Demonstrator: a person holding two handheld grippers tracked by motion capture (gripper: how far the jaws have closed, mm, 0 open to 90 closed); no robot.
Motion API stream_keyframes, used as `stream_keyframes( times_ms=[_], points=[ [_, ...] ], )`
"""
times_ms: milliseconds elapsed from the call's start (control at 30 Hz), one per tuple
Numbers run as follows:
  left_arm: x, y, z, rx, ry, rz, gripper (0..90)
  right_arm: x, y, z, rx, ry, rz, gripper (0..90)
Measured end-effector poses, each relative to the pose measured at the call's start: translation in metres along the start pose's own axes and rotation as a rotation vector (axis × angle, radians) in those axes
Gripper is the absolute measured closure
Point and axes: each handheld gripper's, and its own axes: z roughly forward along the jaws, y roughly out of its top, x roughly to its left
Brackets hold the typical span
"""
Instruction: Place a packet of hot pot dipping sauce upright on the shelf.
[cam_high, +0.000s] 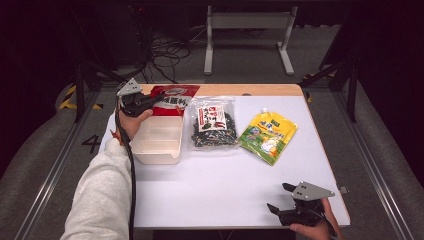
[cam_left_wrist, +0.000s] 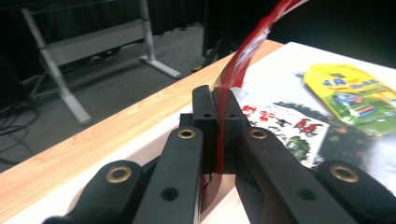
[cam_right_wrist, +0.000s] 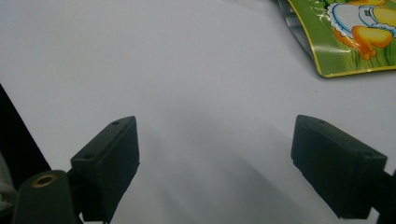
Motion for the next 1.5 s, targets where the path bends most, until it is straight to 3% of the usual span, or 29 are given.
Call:
stream_keyframes(
  times_ms=[67, 200, 333, 733, 833, 1000, 1100, 1233, 1500],
  points=[
    [0.001, 0.000, -0.001, 0.025, 0.012, 0.007, 87.6, 0.000, 0.000, 0.000, -0.001, 0.000, 0.000, 15.1],
    [0.006, -0.004, -0.009, 0.014, 0.031, -0.019, 83.8, -0.001, 0.001, -0.001, -0.004, -0.001, -0.001, 15.1],
    [0.008, -0.007, -0.012, 0.036, 0.028, -0.005, 86.5, 0.000, 0.002, 0.000, -0.002, 0.003, -0.006, 15.2],
    [0.009, -0.017, -0.007, 0.150, 0.041, 0.010, 89.8, 0.001, 0.004, 0.004, 0.007, 0.010, -0.013, 15.3],
    [0.010, -0.020, -0.006, 0.141, 0.046, -0.012, 89.7, 0.000, 0.004, 0.004, 0.005, 0.010, -0.011, 15.4],
    [0.010, -0.017, -0.010, 0.102, 0.076, 0.000, 87.1, 0.001, 0.004, 0.003, 0.001, 0.011, -0.014, 15.4],
    [0.012, -0.018, -0.011, 0.119, 0.093, 0.008, 82.3, 0.000, 0.004, 0.003, 0.001, 0.012, -0.010, 15.4],
    [0.014, -0.022, -0.012, 0.130, 0.078, 0.000, 85.9, 0.001, 0.004, 0.003, 0.005, 0.011, -0.012, 15.4],
    [0.013, -0.022, -0.010, 0.150, 0.094, 0.009, 90.0, 0.001, 0.005, 0.003, 0.002, 0.007, -0.011, 15.8]
  ],
)
